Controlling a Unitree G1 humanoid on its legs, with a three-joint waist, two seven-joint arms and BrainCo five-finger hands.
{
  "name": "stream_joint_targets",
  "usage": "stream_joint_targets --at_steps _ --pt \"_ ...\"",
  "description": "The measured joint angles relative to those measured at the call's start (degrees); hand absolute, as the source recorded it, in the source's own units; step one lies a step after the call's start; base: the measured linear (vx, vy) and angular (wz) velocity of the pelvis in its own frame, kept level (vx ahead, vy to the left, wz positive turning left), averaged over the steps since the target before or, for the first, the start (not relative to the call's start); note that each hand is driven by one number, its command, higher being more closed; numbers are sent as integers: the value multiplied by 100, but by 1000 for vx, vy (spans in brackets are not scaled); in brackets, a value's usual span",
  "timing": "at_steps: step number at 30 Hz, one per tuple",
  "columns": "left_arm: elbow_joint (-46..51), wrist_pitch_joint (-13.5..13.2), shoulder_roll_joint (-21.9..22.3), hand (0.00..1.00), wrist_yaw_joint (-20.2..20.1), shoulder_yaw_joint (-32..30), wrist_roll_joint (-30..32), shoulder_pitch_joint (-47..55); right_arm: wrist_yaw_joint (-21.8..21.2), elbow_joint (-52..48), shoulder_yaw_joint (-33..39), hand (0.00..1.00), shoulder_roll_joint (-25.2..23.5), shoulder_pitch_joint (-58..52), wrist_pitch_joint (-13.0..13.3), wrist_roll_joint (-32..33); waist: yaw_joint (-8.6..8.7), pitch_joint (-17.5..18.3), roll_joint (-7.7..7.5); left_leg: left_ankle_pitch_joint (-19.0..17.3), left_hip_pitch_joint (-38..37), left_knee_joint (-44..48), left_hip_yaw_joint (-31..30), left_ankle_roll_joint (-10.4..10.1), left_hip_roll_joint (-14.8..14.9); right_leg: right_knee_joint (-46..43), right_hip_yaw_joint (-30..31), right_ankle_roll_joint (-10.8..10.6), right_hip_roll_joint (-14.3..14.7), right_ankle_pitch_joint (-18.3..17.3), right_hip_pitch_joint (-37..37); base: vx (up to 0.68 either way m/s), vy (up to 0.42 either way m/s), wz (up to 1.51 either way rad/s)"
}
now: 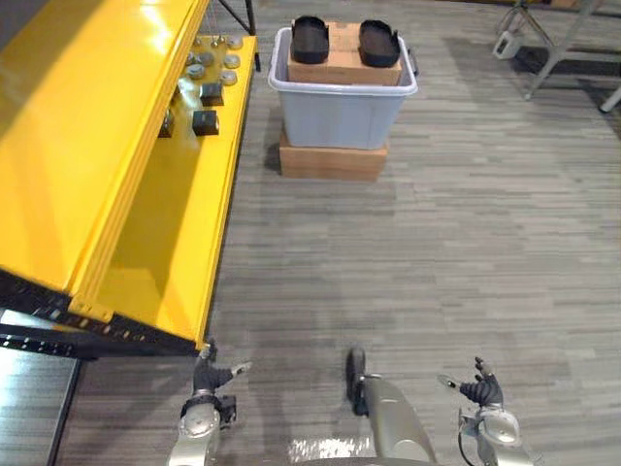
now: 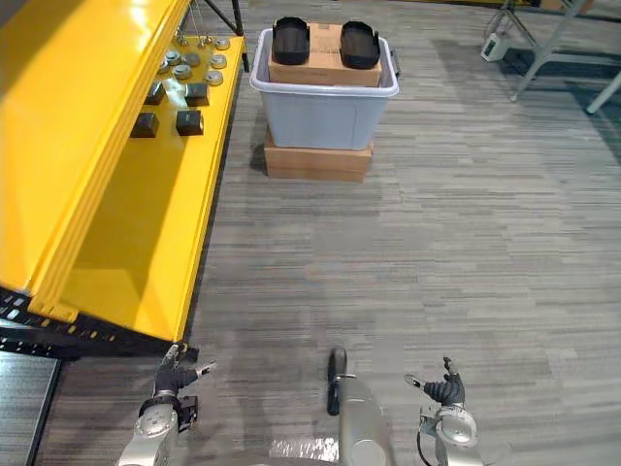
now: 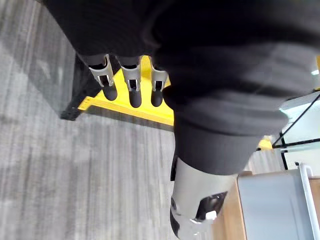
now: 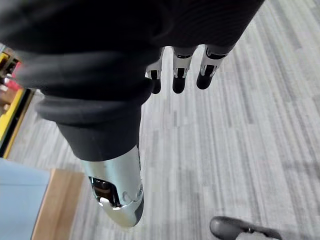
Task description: Walk over and take plastic housings, then place them on the shelf
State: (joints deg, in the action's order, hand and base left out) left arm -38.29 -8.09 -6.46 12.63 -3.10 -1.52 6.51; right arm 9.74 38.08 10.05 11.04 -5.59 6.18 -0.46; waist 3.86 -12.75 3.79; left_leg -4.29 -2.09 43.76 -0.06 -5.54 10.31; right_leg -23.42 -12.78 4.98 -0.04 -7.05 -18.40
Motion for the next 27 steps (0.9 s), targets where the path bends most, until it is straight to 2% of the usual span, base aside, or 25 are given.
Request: stream_joint_targets --at_steps 1,2,4,6,7,8,9,10,11,12,13,14,15,16,17,18,19,20,21,22,24,25,27 --pt "-3 -4 10 0 -14 -24 0 81 4 -31 -63 0 -75 -10 6 19 -38 -35 -8 -101 501 1336 93 117 270 401 -14 50 217 -34 623 571 -245 1" --pt "-9 2 27 0 -16 -51 -2 170 8 -70 -119 0 -158 -21 52 57 -159 -93 -71 -278 935 2258 254 305 455 835 19 107 378 -64 1272 556 -219 -11" --pt "-8 3 57 0 -18 -41 -3 256 13 -66 -121 0 -216 -37 112 87 -311 -129 -238 -538 1542 2471 553 374 409 1345 152 153 410 -97 1958 538 -191 -22" --pt "-5 4 92 0 -19 -36 -3 308 15 -62 -104 0 -160 11 122 127 -413 -150 -270 -757 2151 1760 695 396 121 1711 301 158 407 -110 2372 466 -98 -34" --pt "-1 4 98 0 -18 -38 -3 357 15 -52 -85 0 -144 64 115 166 -499 -198 -277 -792 2405 927 674 450 -181 1839 448 153 376 -171 2569 553 -7 -55" --pt "-2 14 110 0 -17 -44 -3 387 15 4 -64 0 -158 144 114 179 -505 -224 -300 -739 2476 -285 497 373 -517 1964 580 91 306 -248 2776 545 28 -57" --pt "-5 19 136 0 -16 -53 -3 404 16 29 -28 0 -166 153 115 189 -530 -233 -295 -649 2451 -1002 390 252 -683 2022 644 76 282 -298 2885 456 84 -51" --pt "-8 21 200 0 -18 -52 -2 405 18 151 80 0 -159 155 114 189 -579 -233 -252 -401 2371 -2321 195 52 -849 2156 738 6 301 -428 3066 451 133 -54" --pt "-21 19 245 0 -16 -51 -2 392 36 267 113 0 -121 126 100 190 -640 -215 -107 -19 2361 -2925 139 174 -852 2153 868 -54 384 -650 3258 463 157 -57" --pt "-62 20 227 0 -15 -61 -2 385 30 348 92 0 -140 126 82 189 -650 -206 -128 268 2340 -2796 128 308 -887 2100 959 -86 366 -778 3334 502 171 -48" --pt "-81 26 196 0 -15 -113 -1 411 21 360 50 0 -223 90 44 187 -637 -96 -242 442 2412 -2504 167 545 -1046 1828 1023 -159 197 -1101 3318 563 138 -20" --pt "-114 25 185 0 -19 -109 -1 348 23 347 50 0 -246 32 42 187 -615 -52 -341 404 2513 -2243 195 653 -1124 1495 1043 -220 70 -1309 3211 703 136 -13" --pt "-178 31 212 0 -25 -94 -1 231 20 400 50 0 -248 -7 16 171 -632 -37 -446 4 2545 -1905 338 800 -1200 669 1171 -299 -93 -1442 2933 602 97 -10" --pt "-181 31 214 0 -26 -94 -2 247 16 427 50 0 -258 -7 9 153 -635 -17 -486 -109 2493 -1835 381 838 -1238 202 1221 -328 -129 -1454 2779 594 112 -17" --pt "-189 32 206 0 -24 -98 -2 271 15 444 51 0 -273 -8 6 139 -635 -15 -534 -230 2387 -1782 447 867 -1274 -345 1252 -547 -183 -1440 2611 577 117 -9" --pt "-222 37 177 0 -24 -97 -3 327 12 447 50 0 -295 -36 4 72 -578 -20 -604 -507 2108 -1689 475 956 -1388 -1497 1302 -1247 -318 -1160 2286 583 110 5" --pt "-230 45 159 0 -18 -95 -3 358 9 453 42 0 -302 -65 2 33 -501 -17 -609 -718 1855 -1646 427 1019 -1445 -2404 1300 -1766 -411 -867 2025 591 77 15" --pt "-253 55 150 0 -12 -96 -7 370 7 480 30 0 -310 -62 1 6 -470 -20 -589 -927 1473 -1685 377 1055 -1465 -3327 1246 -1652 -501 -938 1667 587 32 18" --pt "-282 64 147 0 -12 -90 -7 368 6 485 18 0 -323 -80 1 -6 -461 -16 -559 -1031 1125 -1811 314 1059 -1460 -3673 1077 -1356 -581 -1080 1446 675 0 19" --pt "-280 66 154 0 -11 -63 -8 357 7 481 -32 0 -325 -117 5 -7 -448 12 -517 -1086 720 -2069 209 1033 -1422 -3716 782 -1047 -674 -1219 1114 545 -33 22" --pt "-288 63 127 0 -14 28 -8 305 6 482 -161 0 -317 -116 9 -7 -400 -10 -449 -1084 190 -2390 52 1027 -1267 -3137 492 -737 -685 -1392 661 517 -106 37" --pt "-297 63 148 0 -15 27 -7 277 3 482 -175 0 -318 -105 15 -7 -346 -41 -374 -1084 -51 -2531 -60 1026 -1101 -2473 405 -698 -628 -1412 383 575 -189 52" --pt "-341 63 166 0 -16 30 -7 233 4 480 -176 0 -320 -102 16 -6 -297 -50 -308 -1097 -255 -2601 -158 942 -910 -1189 484 -868 -561 -1159 188 462 -192 52"
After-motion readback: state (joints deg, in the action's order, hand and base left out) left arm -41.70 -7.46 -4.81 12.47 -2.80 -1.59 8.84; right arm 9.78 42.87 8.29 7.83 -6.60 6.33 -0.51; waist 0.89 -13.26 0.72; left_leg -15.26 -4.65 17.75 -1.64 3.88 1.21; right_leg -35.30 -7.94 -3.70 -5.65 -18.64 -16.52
